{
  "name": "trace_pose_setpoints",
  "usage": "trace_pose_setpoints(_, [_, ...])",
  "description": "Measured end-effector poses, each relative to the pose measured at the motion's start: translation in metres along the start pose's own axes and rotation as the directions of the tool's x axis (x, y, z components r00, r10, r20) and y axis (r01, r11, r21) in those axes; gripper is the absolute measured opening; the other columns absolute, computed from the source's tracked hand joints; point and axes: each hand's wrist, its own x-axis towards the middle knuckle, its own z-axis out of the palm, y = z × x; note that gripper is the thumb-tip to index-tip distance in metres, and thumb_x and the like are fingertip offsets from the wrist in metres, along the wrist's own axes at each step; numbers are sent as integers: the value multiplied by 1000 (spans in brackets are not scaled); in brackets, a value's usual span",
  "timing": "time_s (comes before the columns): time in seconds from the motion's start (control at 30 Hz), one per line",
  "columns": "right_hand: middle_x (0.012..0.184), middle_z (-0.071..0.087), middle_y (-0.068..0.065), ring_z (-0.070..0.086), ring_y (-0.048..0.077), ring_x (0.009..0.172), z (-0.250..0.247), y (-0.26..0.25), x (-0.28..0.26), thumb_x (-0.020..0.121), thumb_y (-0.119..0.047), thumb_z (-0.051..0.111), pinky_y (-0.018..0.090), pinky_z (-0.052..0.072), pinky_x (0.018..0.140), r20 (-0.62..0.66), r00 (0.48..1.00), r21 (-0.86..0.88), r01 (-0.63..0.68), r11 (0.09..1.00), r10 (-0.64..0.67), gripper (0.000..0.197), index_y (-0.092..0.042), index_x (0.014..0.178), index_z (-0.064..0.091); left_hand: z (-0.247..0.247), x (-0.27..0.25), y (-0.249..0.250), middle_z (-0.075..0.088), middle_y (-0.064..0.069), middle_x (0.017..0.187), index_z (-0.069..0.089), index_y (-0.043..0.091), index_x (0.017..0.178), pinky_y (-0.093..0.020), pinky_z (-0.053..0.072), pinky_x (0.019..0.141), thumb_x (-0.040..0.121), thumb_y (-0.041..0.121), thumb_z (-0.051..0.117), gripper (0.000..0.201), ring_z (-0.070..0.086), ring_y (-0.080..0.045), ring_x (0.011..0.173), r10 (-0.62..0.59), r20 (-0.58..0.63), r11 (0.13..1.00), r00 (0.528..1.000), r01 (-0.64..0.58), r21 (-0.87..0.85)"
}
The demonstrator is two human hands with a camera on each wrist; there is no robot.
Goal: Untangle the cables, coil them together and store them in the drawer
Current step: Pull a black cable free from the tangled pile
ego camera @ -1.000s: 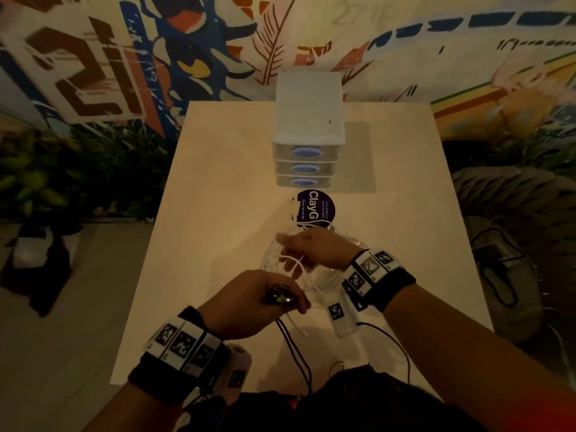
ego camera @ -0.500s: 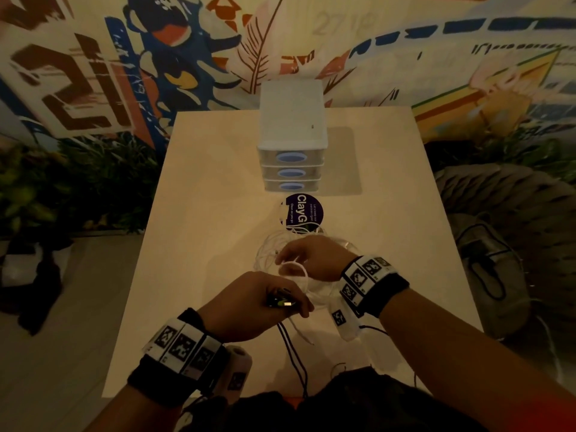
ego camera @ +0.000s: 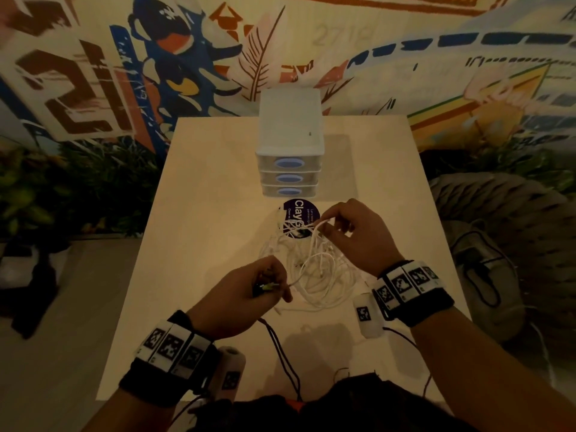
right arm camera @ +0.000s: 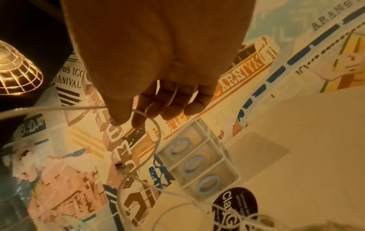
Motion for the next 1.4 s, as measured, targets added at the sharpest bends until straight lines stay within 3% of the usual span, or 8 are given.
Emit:
trace_pose_setpoints(0.1, [75, 54, -9, 54, 8, 71, -11, 14, -2, 86, -64, 60, 31, 47, 66, -18, 997, -107, -71, 992, 69, 26, -38, 87, 61, -1, 0, 7, 70, -7, 87, 55, 12, 97, -22, 52, 80, 99, -5, 52, 17, 67, -12, 83, 32, -94, 989, 995, -45, -143])
trace_pose_setpoints(0.27, [68, 59, -10, 57, 5, 67, -20, 40, -12, 89, -64, 59, 32, 49, 63, 93, 968, -201, -209, 957, 231, 28, -36, 90, 62, -4, 3, 14, 61, -12, 79, 54, 9, 95, -12, 38, 55, 95, -3, 47, 13, 44, -4, 51, 38, -209, 953, 977, -98, -286])
trace_pose_setpoints(0.43, [91, 69, -8, 64, 14, 81, -16, 53, -22, 91, -66, 33, 43, 54, 78, 108, 972, -178, -188, 966, 209, 50, -32, 94, 70, 1, 5, 16, 56, -11, 74, 55, 7, 95, -13, 40, 56, 91, -2, 43, 16, 46, -2, 52, 30, -238, 953, 971, -100, -287])
trace_pose_setpoints(0.67, [89, 65, -8, 64, 6, 74, -38, 32, -8, 97, -55, 49, 24, 46, 69, 15, 987, -91, -155, 984, 157, 35, -29, 84, 68, 0, 8, 9, 65, -5, 81, 63, 29, 109, -34, 31, 52, 102, -1, 42, 37, 34, -23, 52, -68, -377, 974, 924, -21, -227])
trace_pose_setpoints(0.93, [83, 52, -9, 59, 14, 75, -53, 66, -23, 95, -60, 52, 39, 51, 74, 69, 963, -310, -227, 923, 260, 30, -33, 81, 55, 2, 12, 19, 62, -2, 74, 65, 20, 105, -37, 30, 56, 98, -4, 43, 34, 33, -26, 57, -65, -492, 976, 868, -47, -213])
trace_pose_setpoints(1.07, [88, 56, -3, 60, 20, 83, -54, 87, -44, 99, -49, 53, 38, 49, 78, 149, 939, -319, -250, 914, 309, 30, -24, 87, 65, 8, 13, 24, 61, -4, 74, 64, 18, 103, -37, 31, 56, 99, -4, 43, 31, 34, -25, 56, -66, -521, 977, 851, -50, -205])
trace_pose_setpoints(1.27, [92, 66, -2, 62, 11, 84, -70, 105, -59, 90, -19, 73, 39, 56, 85, -3, 982, -175, -187, 967, 189, 4, -19, 87, 73, 23, 6, 39, 72, -11, 80, 67, 19, 104, -31, 28, 50, 92, 21, 46, 24, 28, -16, 47, -85, -339, 961, 937, -13, -277])
trace_pose_setpoints(1.4, [95, 69, -3, 69, 17, 87, -94, 86, -47, 91, -32, 69, 33, 59, 81, -180, 983, -26, -45, 999, 39, 19, -14, 91, 75, 38, -2, 51, 78, -8, 95, 65, 20, 115, -38, 42, 53, 104, 18, 42, 26, 39, -16, 45, -74, -157, 981, 985, 44, -187])
